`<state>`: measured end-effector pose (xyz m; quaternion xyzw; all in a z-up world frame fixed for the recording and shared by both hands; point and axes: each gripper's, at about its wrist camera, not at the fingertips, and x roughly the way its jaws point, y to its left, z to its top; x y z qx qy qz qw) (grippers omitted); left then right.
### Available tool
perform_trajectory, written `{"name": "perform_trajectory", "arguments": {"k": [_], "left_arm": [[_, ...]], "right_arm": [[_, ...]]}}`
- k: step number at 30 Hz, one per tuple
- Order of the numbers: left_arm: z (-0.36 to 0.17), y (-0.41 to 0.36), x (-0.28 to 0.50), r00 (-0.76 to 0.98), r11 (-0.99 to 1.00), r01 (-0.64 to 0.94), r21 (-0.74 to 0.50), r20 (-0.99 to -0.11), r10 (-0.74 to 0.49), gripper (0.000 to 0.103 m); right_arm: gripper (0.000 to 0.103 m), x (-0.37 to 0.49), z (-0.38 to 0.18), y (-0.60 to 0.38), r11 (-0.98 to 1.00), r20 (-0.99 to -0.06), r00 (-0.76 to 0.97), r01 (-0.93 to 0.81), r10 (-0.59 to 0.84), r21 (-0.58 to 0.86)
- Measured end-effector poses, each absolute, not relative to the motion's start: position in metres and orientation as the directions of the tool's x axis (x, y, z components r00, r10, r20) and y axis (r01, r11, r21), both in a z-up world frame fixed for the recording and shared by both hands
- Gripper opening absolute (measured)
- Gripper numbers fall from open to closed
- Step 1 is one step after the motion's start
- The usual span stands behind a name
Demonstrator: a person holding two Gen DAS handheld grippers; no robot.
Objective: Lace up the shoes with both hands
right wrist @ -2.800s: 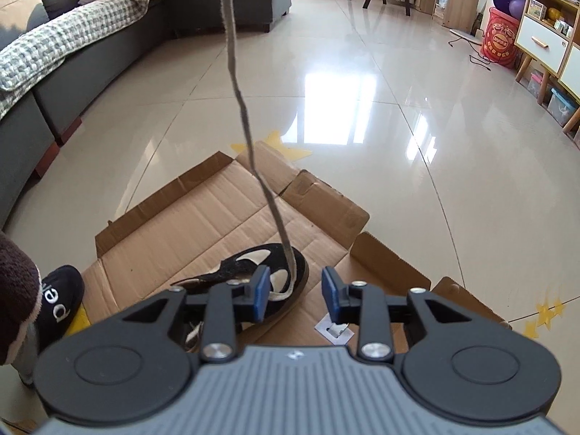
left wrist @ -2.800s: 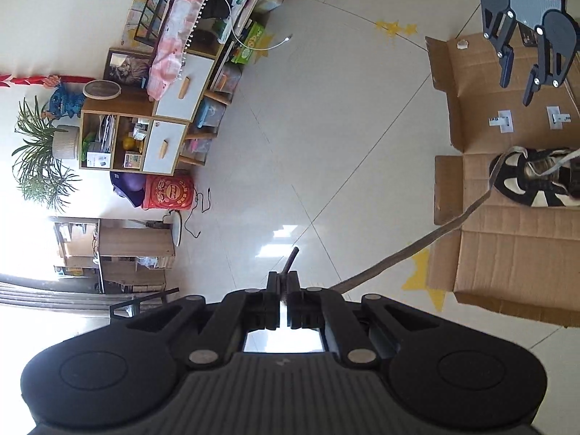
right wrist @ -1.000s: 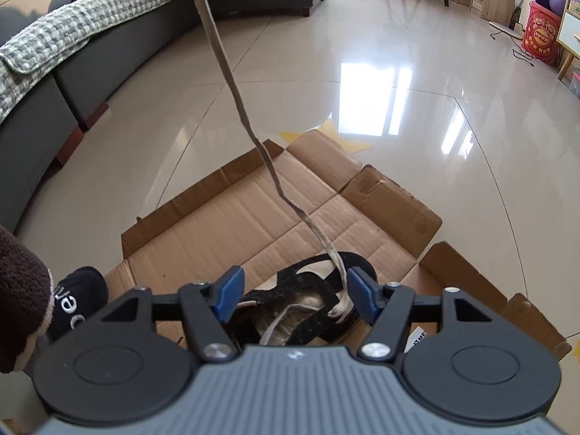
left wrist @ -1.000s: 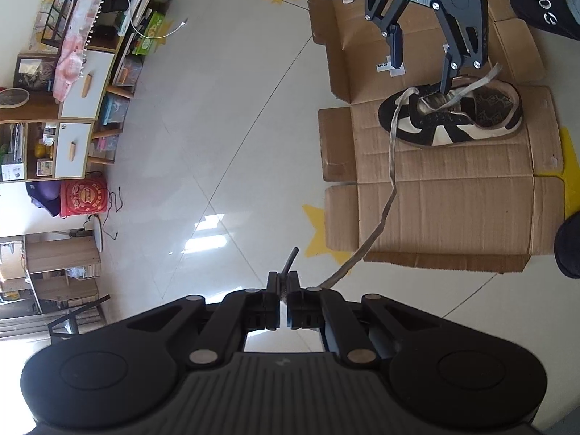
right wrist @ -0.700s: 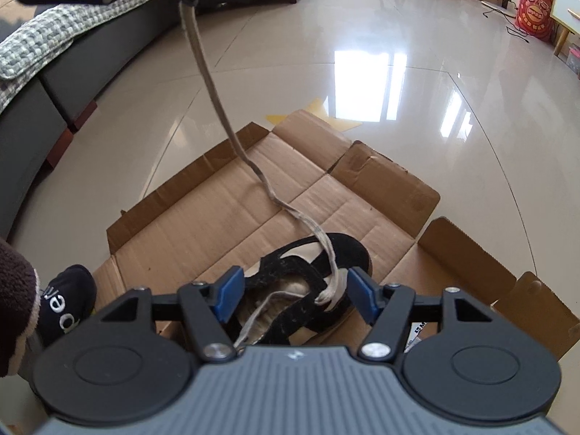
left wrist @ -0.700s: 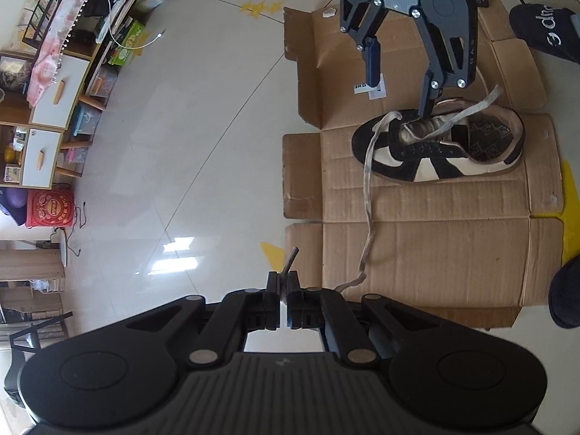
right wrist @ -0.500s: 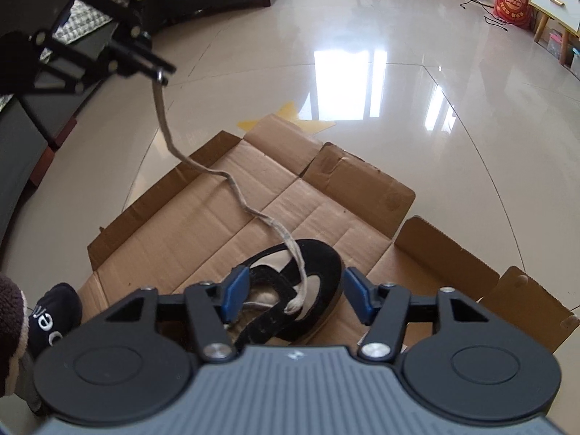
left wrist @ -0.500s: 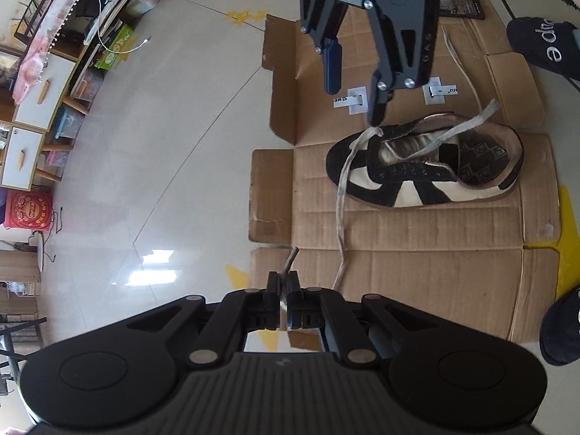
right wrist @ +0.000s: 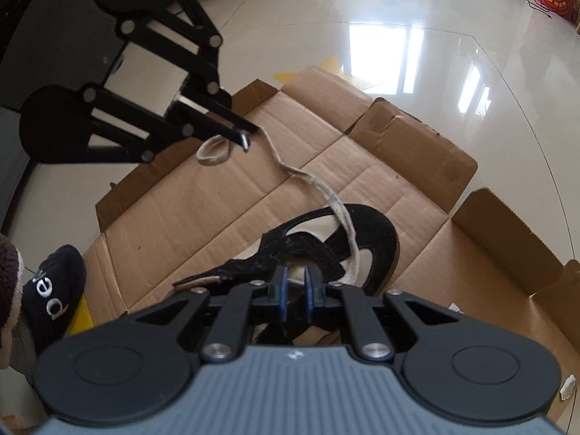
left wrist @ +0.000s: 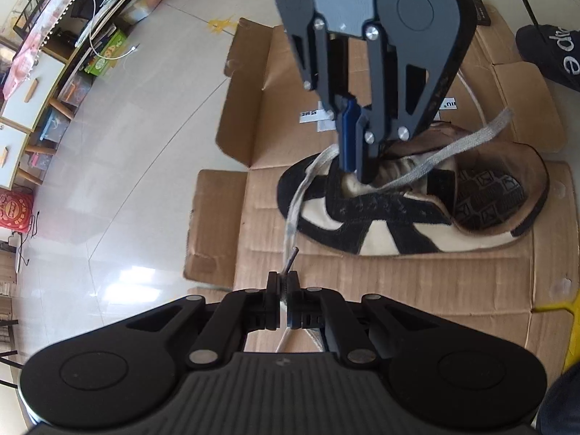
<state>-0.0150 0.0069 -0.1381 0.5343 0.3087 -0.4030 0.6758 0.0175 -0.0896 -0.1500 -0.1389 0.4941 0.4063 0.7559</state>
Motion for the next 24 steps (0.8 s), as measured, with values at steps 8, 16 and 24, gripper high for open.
{"name": "perform_trajectory", "arguments": {"k": [8,16,24], "left_arm": [[-0.172,-0.013,-0.029,0.536,-0.014,0.836,0.549,-0.821,-0.195,0.002],[-0.194,-0.022,-0.040,0.594,-0.178,0.766,0.618,-0.786,-0.174,0.002],[-0.205,-0.022,-0.045,0.613,-0.286,0.715,0.638,-0.769,-0.180,0.002]], "right_arm": [[0.011,0.020,-0.164,-0.085,0.611,-0.849,0.163,-0.761,0.503,0.216],[0.011,0.025,-0.171,-0.087,0.608,-0.821,0.138,-0.740,0.554,0.287],[0.011,0.026,-0.170,-0.089,0.614,-0.813,0.140,-0.729,0.565,0.302]]}}
